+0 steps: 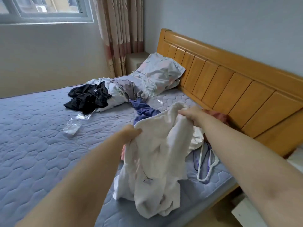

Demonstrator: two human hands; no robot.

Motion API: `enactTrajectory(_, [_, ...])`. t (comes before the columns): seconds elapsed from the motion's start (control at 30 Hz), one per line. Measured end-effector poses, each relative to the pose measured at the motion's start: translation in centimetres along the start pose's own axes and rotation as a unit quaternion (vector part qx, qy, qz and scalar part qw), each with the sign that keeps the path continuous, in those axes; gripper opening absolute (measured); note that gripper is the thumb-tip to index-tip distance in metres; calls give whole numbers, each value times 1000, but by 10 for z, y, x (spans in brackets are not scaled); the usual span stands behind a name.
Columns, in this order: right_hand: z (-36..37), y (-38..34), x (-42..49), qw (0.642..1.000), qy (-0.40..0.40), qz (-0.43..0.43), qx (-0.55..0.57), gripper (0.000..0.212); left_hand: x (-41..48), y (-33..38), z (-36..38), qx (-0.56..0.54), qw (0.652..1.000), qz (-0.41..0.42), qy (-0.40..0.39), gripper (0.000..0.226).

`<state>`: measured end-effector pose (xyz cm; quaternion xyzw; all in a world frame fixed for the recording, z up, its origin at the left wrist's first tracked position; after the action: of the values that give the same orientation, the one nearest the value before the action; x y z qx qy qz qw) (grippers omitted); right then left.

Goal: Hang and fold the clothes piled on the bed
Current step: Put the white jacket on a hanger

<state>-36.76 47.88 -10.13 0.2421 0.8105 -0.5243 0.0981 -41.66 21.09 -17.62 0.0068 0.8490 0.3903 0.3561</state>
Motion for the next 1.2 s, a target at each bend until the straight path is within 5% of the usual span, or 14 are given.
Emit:
enactTrajectory(0.13, [47,32,38,999,21,-47,4,40,41,-48,7,-134,987,17,83,46])
enactTrajectory(0.23, [94,90,70,999,-37,6,26,57,88,-96,23,-81,991,16,108,52])
enactTrajectory(0.5, [188,273,114,980,-118,151,-47,28,151,-219,96,6,996,-74,55,50])
enactTrajectory(0.7, [216,373,158,952,-110,209,-193,88,207,-283,136,93,990,-96,32,53])
enactTrajectory(0.87, [230,407,186,952,-94,180,-229,107,236,-332,151,23,989,-136,45,100])
enactTrajectory(0.93, [231,411,195,962,-80,180,-189,114,241,-339,154,-34,990,-131,50,100])
enactTrajectory(1.0, [228,411,201,966,-66,183,-169,101,241,-338,149,-18,989,-130,63,80])
enactTrajectory(1.1, [226,388,194,968,-58,130,-207,46,224,-322,143,-8,991,-98,95,25])
enactTrajectory(1.2, [223,342,171,982,-45,64,-173,20,199,-289,147,-61,993,-54,90,7])
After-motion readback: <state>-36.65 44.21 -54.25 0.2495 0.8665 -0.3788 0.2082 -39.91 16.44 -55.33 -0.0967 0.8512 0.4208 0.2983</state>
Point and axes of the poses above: each hand's wrist, its own x-axis towards the middle knuckle, its own z-axis out of the palm, y = z × x, the point moved 8 cm from there along x, towards the middle knuckle, and after that the axes turned 11 degrees about -y, right-handed, at the moved point
